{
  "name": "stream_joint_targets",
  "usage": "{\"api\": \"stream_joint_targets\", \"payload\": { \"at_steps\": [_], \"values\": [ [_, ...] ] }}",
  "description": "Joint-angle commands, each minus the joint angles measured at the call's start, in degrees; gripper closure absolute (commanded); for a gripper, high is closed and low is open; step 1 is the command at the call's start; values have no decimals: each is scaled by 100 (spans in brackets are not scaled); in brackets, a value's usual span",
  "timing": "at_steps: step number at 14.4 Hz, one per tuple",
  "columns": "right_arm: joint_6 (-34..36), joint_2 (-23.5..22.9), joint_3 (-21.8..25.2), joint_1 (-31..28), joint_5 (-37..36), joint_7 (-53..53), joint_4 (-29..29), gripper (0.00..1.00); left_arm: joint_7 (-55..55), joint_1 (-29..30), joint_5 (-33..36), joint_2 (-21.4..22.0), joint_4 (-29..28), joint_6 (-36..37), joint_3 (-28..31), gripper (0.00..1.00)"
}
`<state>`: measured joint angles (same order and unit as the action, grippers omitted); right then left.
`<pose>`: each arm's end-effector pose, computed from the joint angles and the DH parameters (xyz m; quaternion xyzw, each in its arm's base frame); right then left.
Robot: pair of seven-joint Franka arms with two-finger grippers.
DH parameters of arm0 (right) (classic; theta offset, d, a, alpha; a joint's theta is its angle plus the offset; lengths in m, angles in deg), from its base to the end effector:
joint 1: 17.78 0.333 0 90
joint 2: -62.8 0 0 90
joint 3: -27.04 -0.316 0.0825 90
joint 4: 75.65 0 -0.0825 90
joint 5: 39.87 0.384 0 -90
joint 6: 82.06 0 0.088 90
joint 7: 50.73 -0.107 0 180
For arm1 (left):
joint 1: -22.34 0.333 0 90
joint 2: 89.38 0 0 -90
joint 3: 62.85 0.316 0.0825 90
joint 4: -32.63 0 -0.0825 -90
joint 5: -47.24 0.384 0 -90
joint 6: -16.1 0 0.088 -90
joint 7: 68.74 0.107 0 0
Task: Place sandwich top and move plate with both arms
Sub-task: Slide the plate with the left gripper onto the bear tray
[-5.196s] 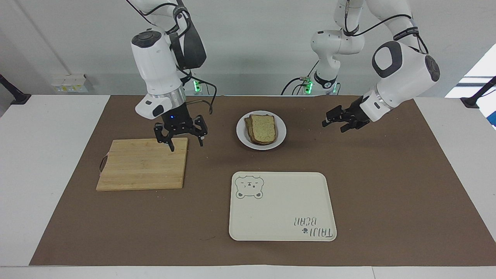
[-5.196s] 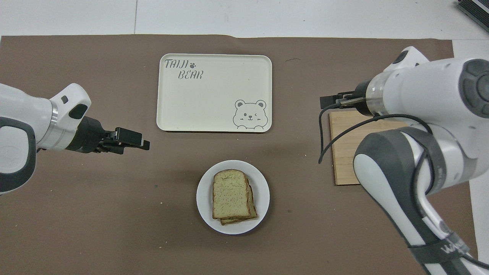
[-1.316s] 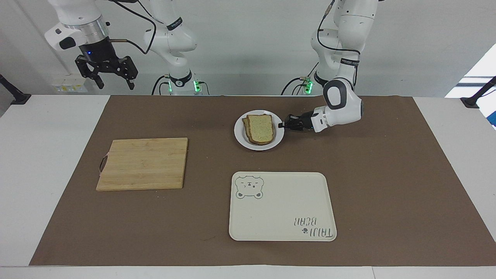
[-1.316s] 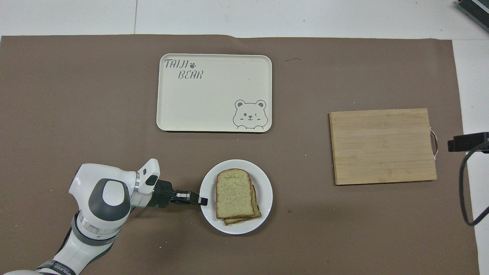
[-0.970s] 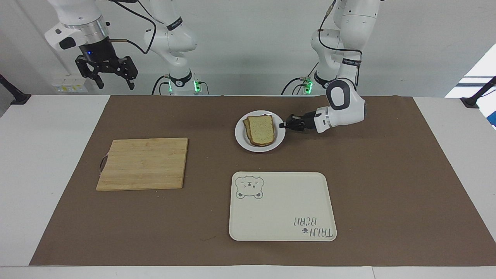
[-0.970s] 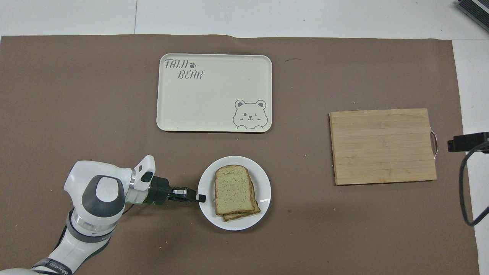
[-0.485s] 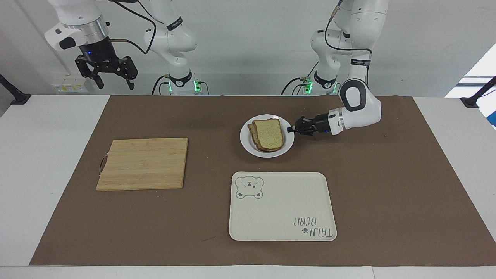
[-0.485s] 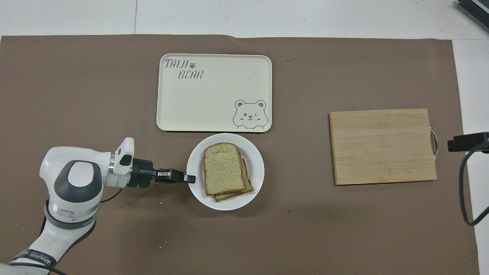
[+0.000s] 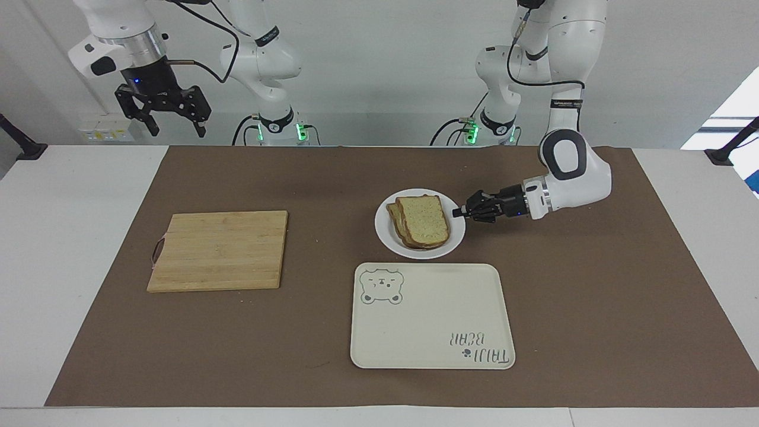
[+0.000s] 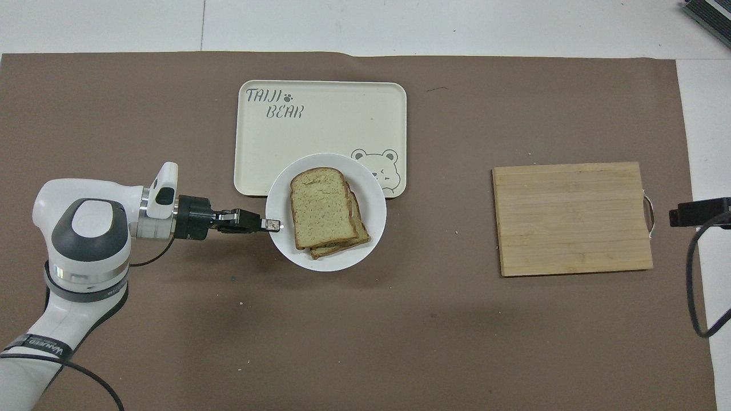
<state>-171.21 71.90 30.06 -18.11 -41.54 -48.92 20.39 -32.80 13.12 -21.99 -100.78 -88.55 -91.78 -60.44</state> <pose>0.5015 -0.0349 0.6573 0.9997 -0.0137 0.0187 0.0112 0.5375 -0.1351 0.3285 0.8550 -0.0271 -0.0468 0.5158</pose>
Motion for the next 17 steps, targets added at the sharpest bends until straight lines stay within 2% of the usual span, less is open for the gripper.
{"api": "stream_joint_targets", "payload": {
  "at_steps": [1,7,10,13,16,17],
  "values": [
    [12,22,-12,-28,9,101,-15,0,-620,192,409,-581,1040,372,-39,100],
    [12,30,-12,-28,9,101,-6,0,-1431,412,560,-1399,2597,837,-83,100],
    [12,22,-12,-28,9,101,-15,0,-1519,500,560,-2014,3371,1084,-135,100],
    [12,22,-12,-28,9,101,-6,0,-1598,509,569,-2418,3863,1093,-162,100],
    [12,22,-12,-28,9,101,-15,0,-1599,492,560,-2542,3970,1075,-145,100],
    [12,22,-12,-28,9,92,-15,0,-1590,509,560,-2717,4066,1102,-145,100]
  ]
}}
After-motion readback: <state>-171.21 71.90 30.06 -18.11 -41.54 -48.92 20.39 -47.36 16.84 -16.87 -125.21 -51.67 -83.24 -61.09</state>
